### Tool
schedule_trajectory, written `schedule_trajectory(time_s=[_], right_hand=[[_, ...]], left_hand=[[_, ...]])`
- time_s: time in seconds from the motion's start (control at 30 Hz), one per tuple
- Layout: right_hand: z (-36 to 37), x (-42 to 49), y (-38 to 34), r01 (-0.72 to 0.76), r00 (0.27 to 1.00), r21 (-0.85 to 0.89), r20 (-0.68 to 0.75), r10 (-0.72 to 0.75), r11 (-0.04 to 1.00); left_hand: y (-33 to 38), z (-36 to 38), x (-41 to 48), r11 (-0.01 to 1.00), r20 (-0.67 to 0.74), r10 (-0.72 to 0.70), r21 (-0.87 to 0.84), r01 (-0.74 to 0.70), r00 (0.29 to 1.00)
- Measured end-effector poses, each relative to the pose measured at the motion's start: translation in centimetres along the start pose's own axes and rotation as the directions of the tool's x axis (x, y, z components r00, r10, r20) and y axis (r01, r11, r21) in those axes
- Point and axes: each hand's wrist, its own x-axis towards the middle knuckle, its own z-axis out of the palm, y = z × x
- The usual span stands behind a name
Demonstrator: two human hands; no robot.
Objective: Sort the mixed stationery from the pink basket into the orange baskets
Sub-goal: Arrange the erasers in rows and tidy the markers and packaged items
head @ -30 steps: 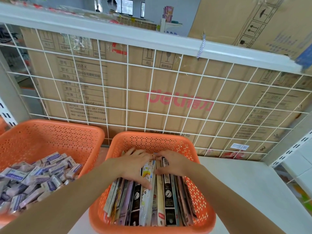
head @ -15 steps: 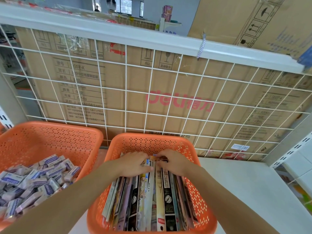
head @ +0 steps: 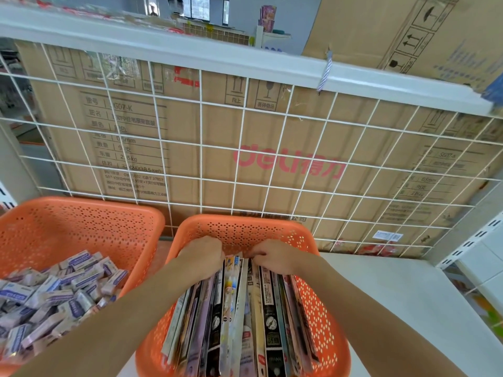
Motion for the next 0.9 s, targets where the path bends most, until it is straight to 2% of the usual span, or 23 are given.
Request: schedule_trajectory(time_s=[0.13, 0.27, 0.47, 0.57, 0.63, 0.7, 0.77, 0.83, 0.9], right_hand=[[-0.6, -0.3, 0.0, 0.038, 0.987, 0.051, -0.160, -0.030, 0.998], [0.2, -0.1, -0.5, 0.057, 0.997, 0.056, -0.064, -0.054, 0.997], [0.6, 0.3, -0.4, 0.053, 0.998, 0.159, -0.025, -0.049, 0.986], [0.4, 0.3, -0.4, 0.040, 0.999, 0.246, -0.007, -0.040, 0.969], [0.3, 0.4, -0.4, 0.061, 0.998, 0.258, -0.048, -0.050, 0.964], [0.3, 0.6, 0.0, 0.063, 0.986, 0.190, -0.163, -0.032, 0.980], [0.2, 0.7, 0.4, 0.008, 0.966, 0.042, -0.260, 0.003, 0.999], [0.2, 0.7, 0.5, -0.020, 0.962, -0.077, -0.273, -0.002, 0.997], [0.3, 0.7, 0.4, -0.001, 0.971, -0.081, -0.239, -0.019, 0.997]], left_hand=[[-0.1, 0.0, 0.0, 1.000, -0.035, -0.013, -0.023, 0.013, 0.999], [0.1, -0.1, -0.2, 1.000, -0.096, -0.031, -0.009, 0.030, 0.995], [0.6, -0.3, -0.6, 0.978, -0.014, 0.012, 0.207, -0.009, 1.000], [0.7, -0.5, -0.5, 0.983, -0.004, -0.002, 0.185, 0.003, 1.000], [0.7, -0.5, -0.5, 0.989, -0.014, -0.021, 0.146, 0.023, 1.000], [0.6, -0.4, -0.3, 0.994, -0.023, -0.010, 0.104, 0.012, 1.000], [0.4, -0.3, -0.1, 0.998, -0.043, 0.067, 0.013, -0.067, 0.997], [0.5, -0.3, -0.1, 0.976, -0.021, 0.185, -0.112, -0.186, 0.983], [1.0, -0.3, -0.3, 0.947, 0.064, 0.280, -0.183, -0.265, 0.958]])
